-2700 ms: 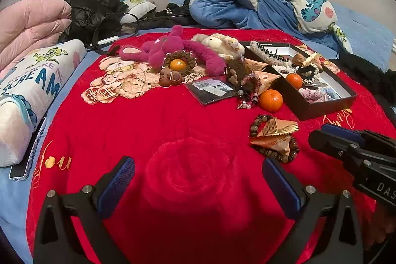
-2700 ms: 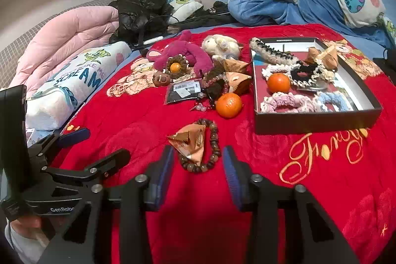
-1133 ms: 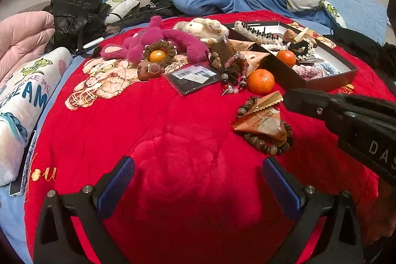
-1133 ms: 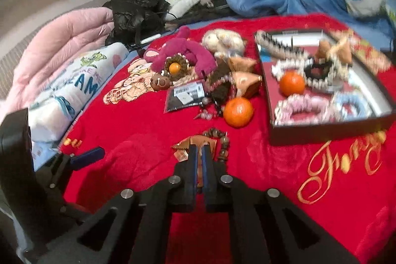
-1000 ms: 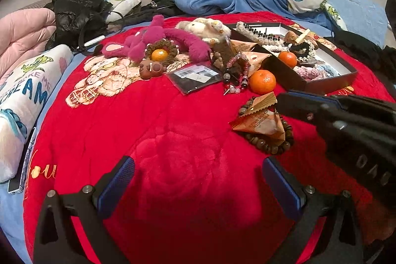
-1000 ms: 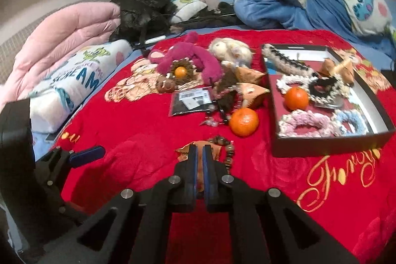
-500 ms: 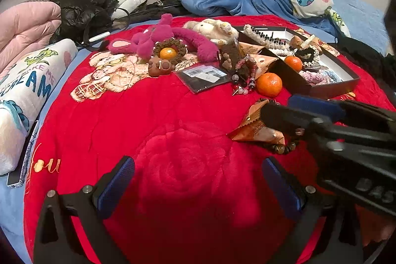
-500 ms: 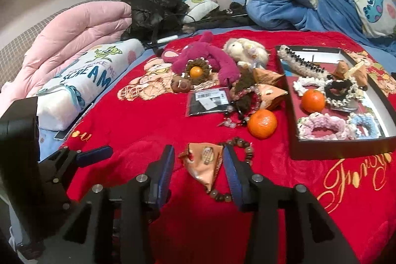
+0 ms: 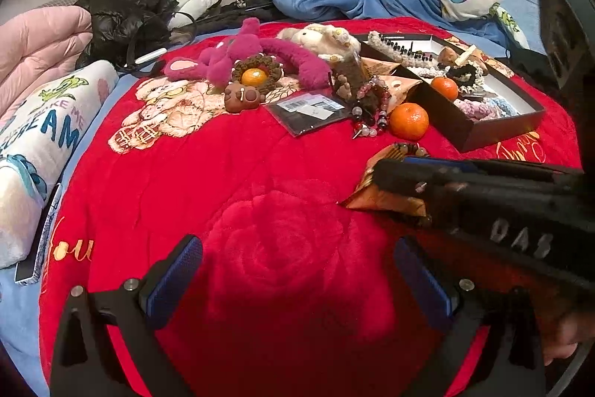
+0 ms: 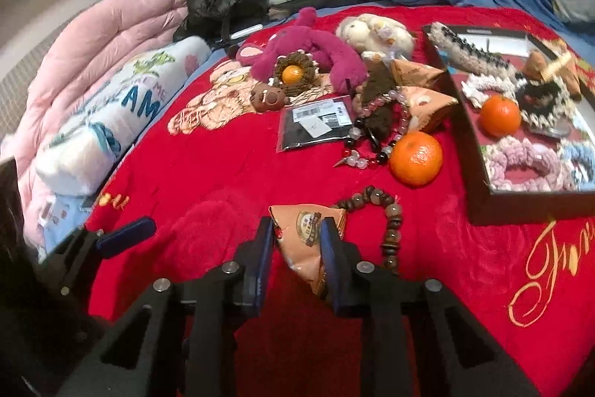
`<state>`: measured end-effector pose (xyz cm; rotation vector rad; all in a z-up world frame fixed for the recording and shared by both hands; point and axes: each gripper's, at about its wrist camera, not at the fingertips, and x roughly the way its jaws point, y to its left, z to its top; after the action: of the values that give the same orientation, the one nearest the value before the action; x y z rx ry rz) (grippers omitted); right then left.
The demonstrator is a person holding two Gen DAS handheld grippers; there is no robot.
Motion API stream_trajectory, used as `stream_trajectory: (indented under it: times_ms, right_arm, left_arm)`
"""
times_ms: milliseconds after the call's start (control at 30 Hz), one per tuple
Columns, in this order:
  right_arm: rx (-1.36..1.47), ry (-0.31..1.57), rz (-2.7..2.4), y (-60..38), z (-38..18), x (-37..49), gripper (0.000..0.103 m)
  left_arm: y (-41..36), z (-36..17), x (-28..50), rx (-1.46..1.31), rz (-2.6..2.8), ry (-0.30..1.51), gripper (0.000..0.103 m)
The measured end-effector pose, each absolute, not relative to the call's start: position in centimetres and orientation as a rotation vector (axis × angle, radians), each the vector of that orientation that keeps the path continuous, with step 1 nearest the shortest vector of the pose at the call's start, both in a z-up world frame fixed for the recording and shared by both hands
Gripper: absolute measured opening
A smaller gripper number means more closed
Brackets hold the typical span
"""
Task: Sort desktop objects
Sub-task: 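Lift the tan packet with the right tool while the left tool grasps the wooden bead bracelet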
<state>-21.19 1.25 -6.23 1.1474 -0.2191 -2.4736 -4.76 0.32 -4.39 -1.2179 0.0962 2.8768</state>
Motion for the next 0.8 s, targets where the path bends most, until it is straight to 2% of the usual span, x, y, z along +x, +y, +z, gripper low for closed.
stream_trajectory:
  times_ms: [133,367,633,800]
  right_arm:
    - [1.130,-0.299,-2.482,2.3,-5.7,-21.0,0.018]
    - [0.997,-0.468,-2.516,5.3,-3.4,-19.0,0.018]
    - [0.989,-0.480,-2.621,9.7,-3.1,-17.3,0.018]
    - [0.975,-0.496,-2.650,11.9,-3.0,-16.5,0.018]
  left_arm:
    - [0.2,-4.3,-4.8,-1.214,2.871,0.065,0.103]
    - [0.8,-4.4,-5.2,-1.207,2.858,0.053,0.103]
    - [3.7,-4.3,-7.2,-1.207,2.800,0.025,0.103]
    - [5.5,-5.9,-9.4,-1.299,2.802,0.117,0.103]
